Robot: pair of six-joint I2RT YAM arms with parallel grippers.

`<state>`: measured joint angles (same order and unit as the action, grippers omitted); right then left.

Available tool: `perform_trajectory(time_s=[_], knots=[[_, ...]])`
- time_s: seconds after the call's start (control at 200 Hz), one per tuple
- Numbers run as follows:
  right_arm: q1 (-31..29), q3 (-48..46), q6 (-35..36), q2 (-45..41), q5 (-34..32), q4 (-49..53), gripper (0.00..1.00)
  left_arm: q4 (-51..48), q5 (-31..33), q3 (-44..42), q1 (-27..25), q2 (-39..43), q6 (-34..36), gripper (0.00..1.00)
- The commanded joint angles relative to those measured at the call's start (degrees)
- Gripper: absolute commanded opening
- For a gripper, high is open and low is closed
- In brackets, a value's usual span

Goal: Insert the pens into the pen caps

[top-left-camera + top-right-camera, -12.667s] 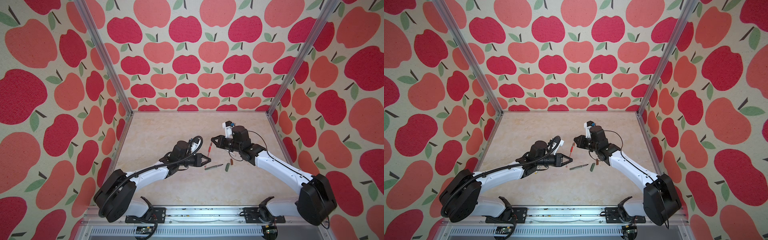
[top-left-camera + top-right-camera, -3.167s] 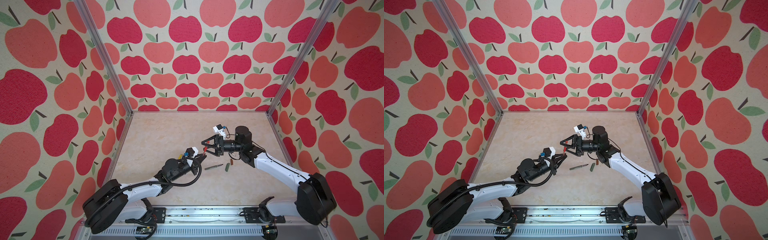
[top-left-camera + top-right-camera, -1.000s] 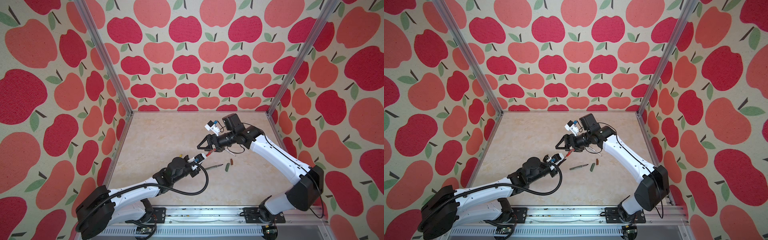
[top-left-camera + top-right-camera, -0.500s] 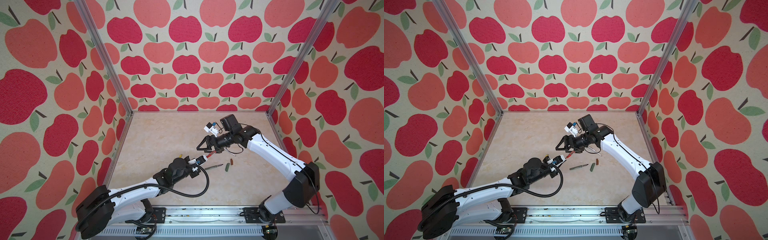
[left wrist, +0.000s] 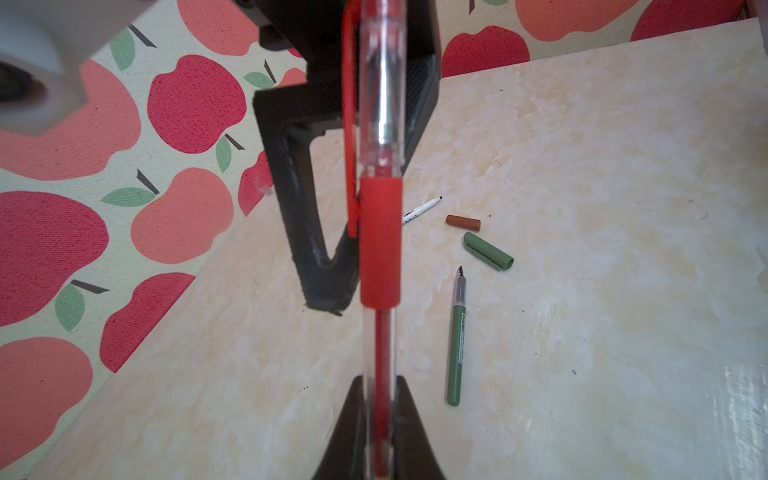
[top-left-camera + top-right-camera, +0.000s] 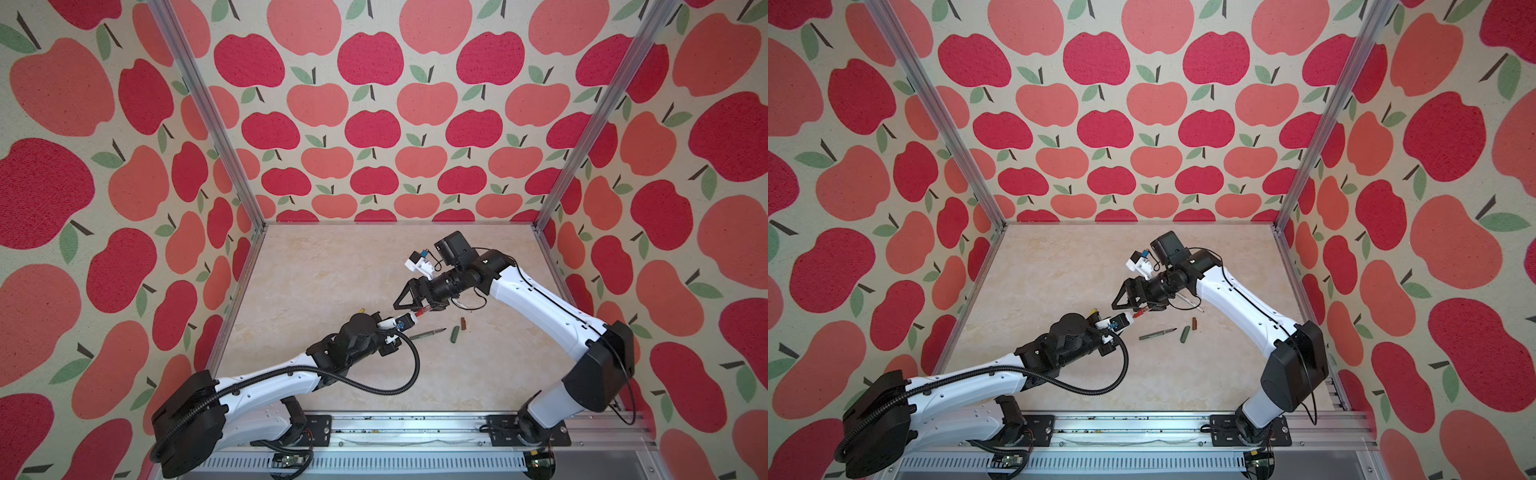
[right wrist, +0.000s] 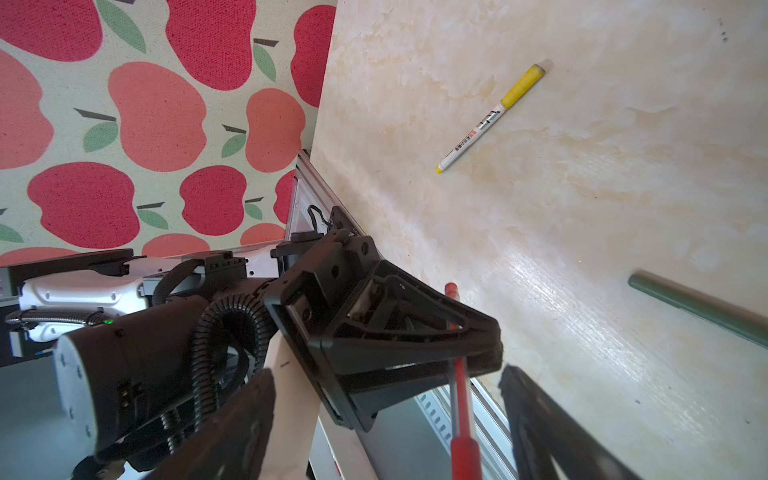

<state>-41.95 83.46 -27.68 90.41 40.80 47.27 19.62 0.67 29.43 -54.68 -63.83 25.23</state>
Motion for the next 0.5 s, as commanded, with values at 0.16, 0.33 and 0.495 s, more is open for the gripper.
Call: perform_trajectory(time_s=[0.16, 0.33, 0.495], knots=[[-2.74, -2.36, -0.79, 1.69, -0.64, -2.85, 0.87, 3.7, 0.29, 3.54, -1.29, -0.1, 0.73, 0.0], [-3.11, -4.47, -1.91, 1.77, -0.46, -4.86, 0.87, 6.21, 0.62, 3.18, -1.56, 0.17, 0.43, 0.0], [-3.47, -6.48, -3.03, 2.12, -0.28, -6.81, 0.86, 8.84, 0.62, 3.22, -1.57, 0.86, 0.17, 0.0]])
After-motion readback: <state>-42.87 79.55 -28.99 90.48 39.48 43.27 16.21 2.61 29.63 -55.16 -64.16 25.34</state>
